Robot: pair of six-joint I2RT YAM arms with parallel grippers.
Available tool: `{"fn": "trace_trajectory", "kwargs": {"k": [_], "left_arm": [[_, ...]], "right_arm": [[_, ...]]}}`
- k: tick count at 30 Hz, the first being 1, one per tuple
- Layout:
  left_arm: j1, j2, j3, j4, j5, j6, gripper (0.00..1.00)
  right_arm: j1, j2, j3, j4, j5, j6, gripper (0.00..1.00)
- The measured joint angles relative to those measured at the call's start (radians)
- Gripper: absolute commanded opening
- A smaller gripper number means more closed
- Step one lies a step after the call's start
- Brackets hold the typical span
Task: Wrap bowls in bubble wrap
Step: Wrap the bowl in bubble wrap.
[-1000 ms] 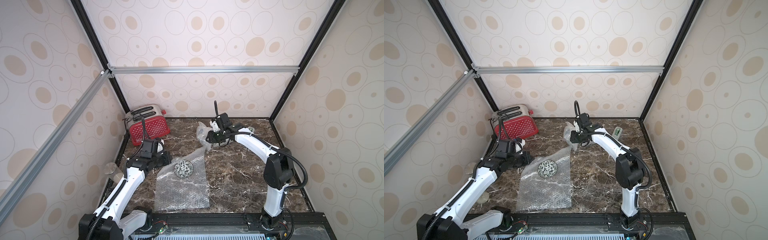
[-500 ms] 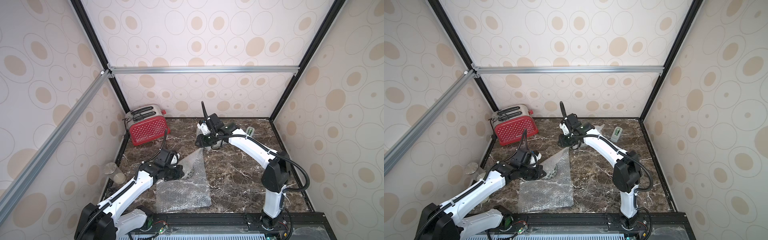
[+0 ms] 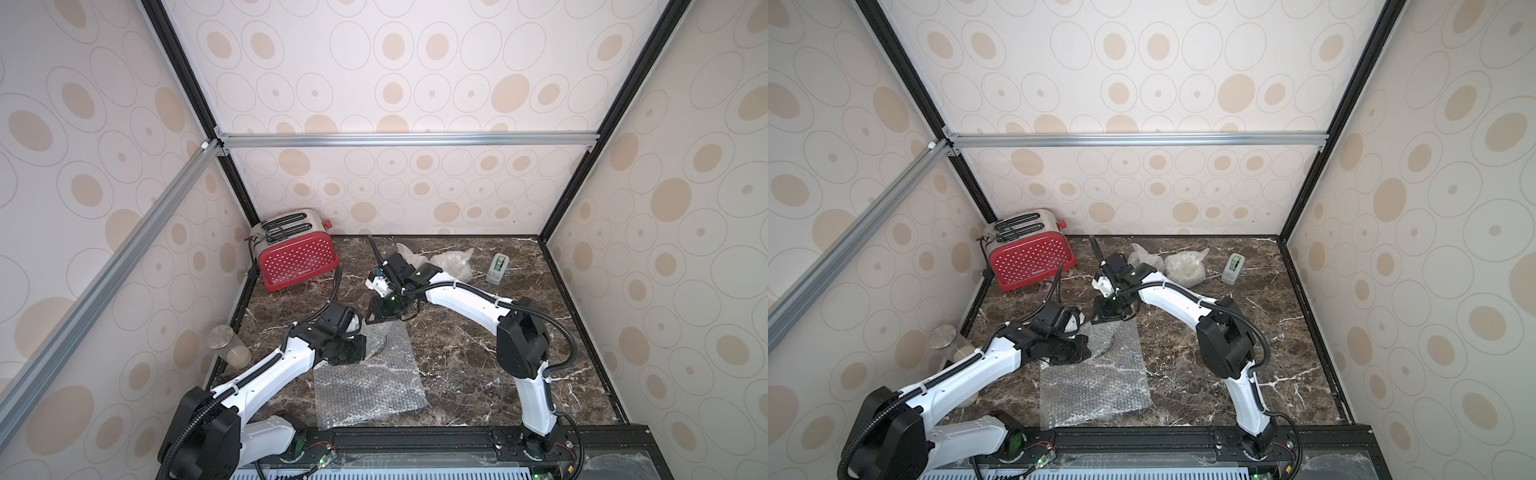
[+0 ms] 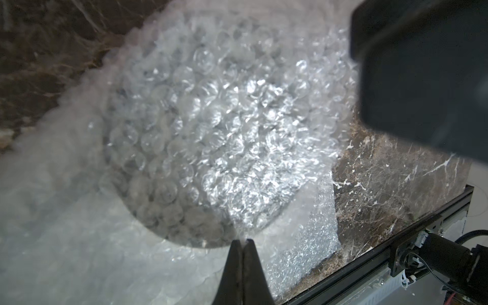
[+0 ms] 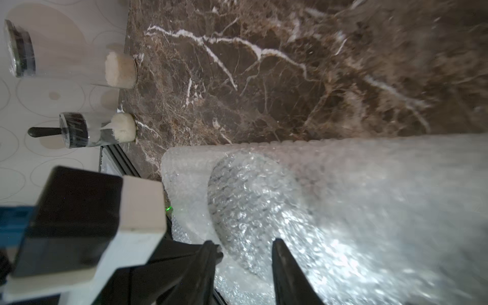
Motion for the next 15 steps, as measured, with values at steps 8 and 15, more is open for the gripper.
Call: {"fn": "trace_trajectory", "kwargs": {"k": [8, 15], "left_arm": [[0.002, 0.003, -0.008, 0.008, -0.007, -0.006, 0.0], [-0.003, -0.018, -0.006, -0.002, -0.012, -0.002, 0.47]], "right_arm": [[0.062, 0.097, 0.035, -0.008, -0.022, 0.021, 0.36], [0.073, 0.133, 0.032, -0.024, 0.03, 0.016, 0.36]]}}
